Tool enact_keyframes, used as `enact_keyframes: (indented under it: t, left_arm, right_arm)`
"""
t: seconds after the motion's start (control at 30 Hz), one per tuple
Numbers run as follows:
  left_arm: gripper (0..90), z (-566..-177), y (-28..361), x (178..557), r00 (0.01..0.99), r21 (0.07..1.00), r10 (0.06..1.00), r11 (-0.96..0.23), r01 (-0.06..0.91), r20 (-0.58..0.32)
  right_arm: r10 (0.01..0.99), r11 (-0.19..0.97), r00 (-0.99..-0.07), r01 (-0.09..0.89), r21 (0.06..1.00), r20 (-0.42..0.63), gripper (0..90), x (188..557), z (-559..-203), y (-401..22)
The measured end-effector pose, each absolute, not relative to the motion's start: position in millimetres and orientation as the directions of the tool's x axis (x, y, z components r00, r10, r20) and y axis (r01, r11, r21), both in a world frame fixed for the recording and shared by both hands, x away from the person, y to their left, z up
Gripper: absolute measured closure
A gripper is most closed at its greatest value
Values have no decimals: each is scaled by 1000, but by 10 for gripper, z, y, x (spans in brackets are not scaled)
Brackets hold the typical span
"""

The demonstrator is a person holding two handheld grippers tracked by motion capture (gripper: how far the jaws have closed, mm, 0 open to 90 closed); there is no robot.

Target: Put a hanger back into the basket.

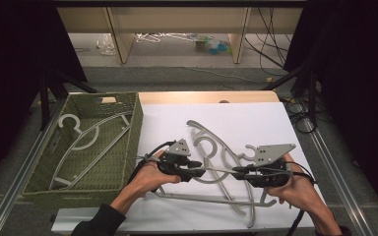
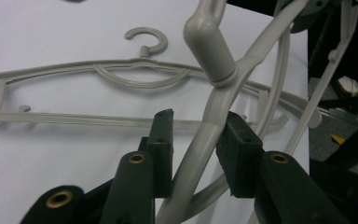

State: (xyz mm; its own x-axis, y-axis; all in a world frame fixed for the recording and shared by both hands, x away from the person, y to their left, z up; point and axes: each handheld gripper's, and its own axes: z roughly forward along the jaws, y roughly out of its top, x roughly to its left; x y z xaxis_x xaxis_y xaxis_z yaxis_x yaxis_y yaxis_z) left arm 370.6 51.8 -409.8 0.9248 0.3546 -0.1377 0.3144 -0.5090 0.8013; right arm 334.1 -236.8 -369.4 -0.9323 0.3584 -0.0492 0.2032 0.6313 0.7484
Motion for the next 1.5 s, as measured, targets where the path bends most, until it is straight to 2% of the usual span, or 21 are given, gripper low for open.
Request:
enact_keyframes:
  t: [0.17, 0.27, 0.4, 0.57, 0.73, 1.0, 1.27, 1.5]
  left_arm:
    - [726, -4083, 509, 3650, 934, 787, 339, -543, 294, -115]
    - [771, -4073, 504, 3615, 937, 779, 330, -555, 292, -116]
    - [814, -4012, 480, 3560, 933, 786, 337, -539, 303, -129]
    - [814, -3952, 536, 3573, 903, 770, 413, -536, 347, -120]
    - [815, -3894, 714, 3634, 846, 772, 505, -465, 432, -169]
    - [814, -3680, 1114, 3649, 767, 803, 604, -335, 493, -219]
    - [814, -3345, 1453, 3585, 741, 845, 634, -255, 471, -222]
    - [814, -3077, 1822, 3560, 708, 862, 667, -196, 467, -231]
  right_arm:
    - [340, 650, -938, 179, 738, -72, 789, 3348, -3712, -2367]
    - [368, 652, -926, 192, 734, -85, 663, 3357, -3689, -2393]
    - [422, 622, -902, 218, 752, -88, 581, 3365, -3608, -2468]
    - [486, 592, -865, 224, 774, -121, 484, 3333, -3470, -2542]
    - [527, 557, -842, 239, 796, -116, 450, 3287, -3364, -2601]
    - [539, 518, -838, 249, 819, -86, 369, 3152, -3416, -2462]
    - [546, 489, -838, 317, 813, -1, 342, 3071, -3728, -2512]
    - [570, 480, -821, 359, 801, 26, 321, 3087, -3870, -2586]
